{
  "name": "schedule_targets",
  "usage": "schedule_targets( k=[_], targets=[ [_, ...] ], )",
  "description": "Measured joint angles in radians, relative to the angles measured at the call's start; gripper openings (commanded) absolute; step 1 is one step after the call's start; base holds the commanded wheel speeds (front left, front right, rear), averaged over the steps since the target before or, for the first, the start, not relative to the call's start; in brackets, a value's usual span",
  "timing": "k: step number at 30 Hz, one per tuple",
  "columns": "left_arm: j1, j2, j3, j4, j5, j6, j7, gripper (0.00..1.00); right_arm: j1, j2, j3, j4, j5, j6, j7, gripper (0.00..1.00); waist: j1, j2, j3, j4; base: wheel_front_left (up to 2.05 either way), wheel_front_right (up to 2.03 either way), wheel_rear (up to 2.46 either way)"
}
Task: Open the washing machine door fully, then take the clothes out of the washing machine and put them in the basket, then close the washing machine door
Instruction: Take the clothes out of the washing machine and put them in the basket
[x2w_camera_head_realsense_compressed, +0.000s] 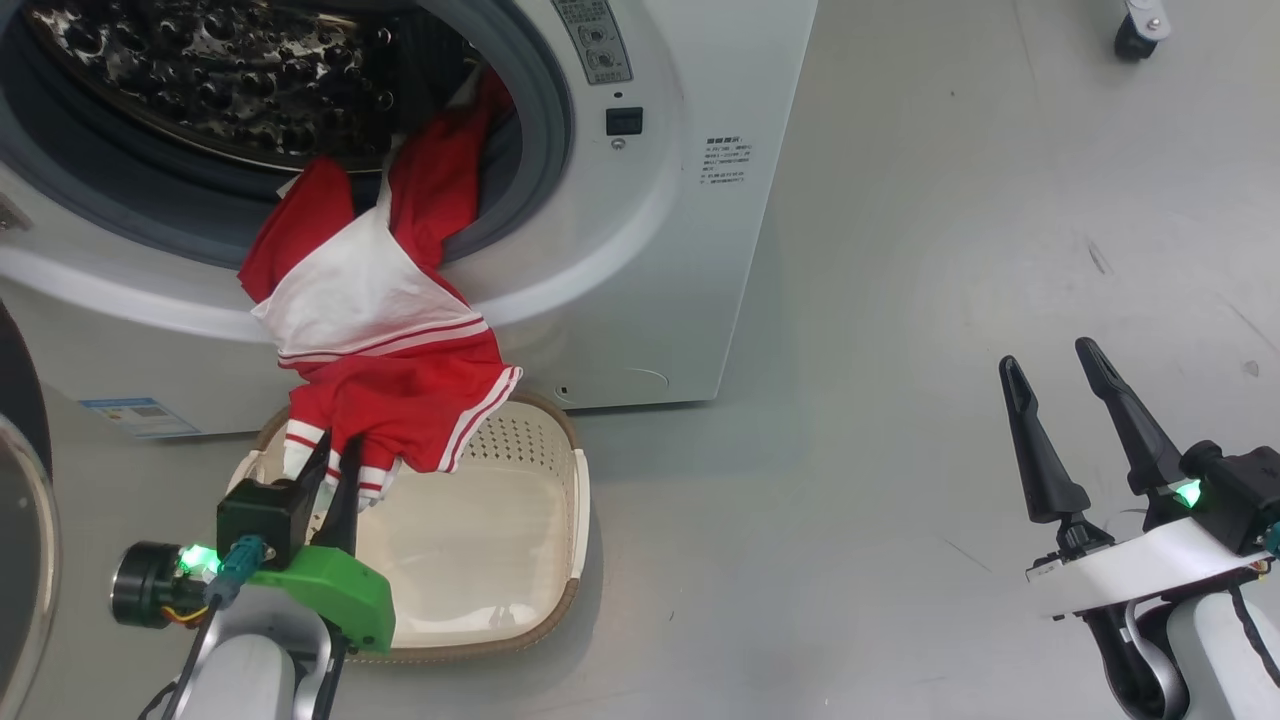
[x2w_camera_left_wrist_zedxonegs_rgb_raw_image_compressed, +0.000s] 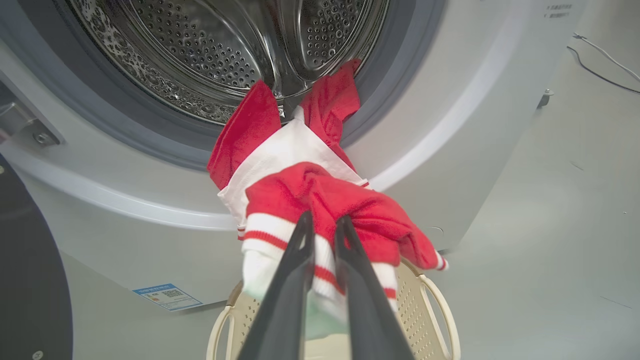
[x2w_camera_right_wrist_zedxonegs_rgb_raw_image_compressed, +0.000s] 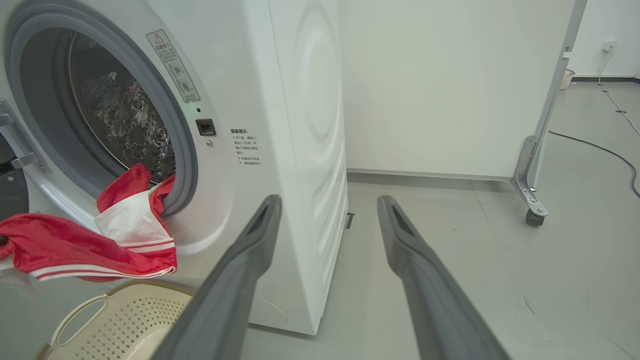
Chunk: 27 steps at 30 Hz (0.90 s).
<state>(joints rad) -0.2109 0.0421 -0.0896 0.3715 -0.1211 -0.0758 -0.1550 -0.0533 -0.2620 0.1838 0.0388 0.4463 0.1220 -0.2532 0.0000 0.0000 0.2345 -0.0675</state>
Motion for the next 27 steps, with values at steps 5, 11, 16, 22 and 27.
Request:
schedule_targets(
  k=[5,11,16,22,27],
  targets=[
    [0.001,0.000,-0.012,0.060,-0.002,0.000,0.024,0.00,-0.007,-0.008,0.012,-0.002,0.000,0.000,0.000,1.00,0.0000,0.0000,0.035,-0.023,0.00,0.00,0.00],
    [0.000,0.000,-0.026,0.127,0.009,0.002,0.052,0.00,-0.030,-0.009,0.017,-0.008,0.002,0.000,0.000,1.00,0.0000,0.0000,0.068,-0.056,0.00,0.00,0.00],
    [-0.006,0.000,-0.021,0.172,0.018,0.017,0.071,0.00,-0.046,-0.009,0.022,-0.011,0.013,0.000,0.000,1.00,0.0000,0.0000,0.099,-0.085,0.00,0.00,0.00],
    [-0.052,0.002,-0.017,0.204,0.024,0.028,0.085,0.00,-0.056,-0.009,0.026,-0.016,0.032,0.000,0.000,1.00,0.0000,0.0000,0.144,-0.118,0.00,0.00,0.00],
    [-0.105,0.005,-0.007,0.231,0.027,0.046,0.098,0.00,-0.074,-0.011,0.025,-0.021,0.039,0.000,0.000,1.00,0.0000,0.0000,0.186,-0.145,0.00,0.00,0.00]
  ],
)
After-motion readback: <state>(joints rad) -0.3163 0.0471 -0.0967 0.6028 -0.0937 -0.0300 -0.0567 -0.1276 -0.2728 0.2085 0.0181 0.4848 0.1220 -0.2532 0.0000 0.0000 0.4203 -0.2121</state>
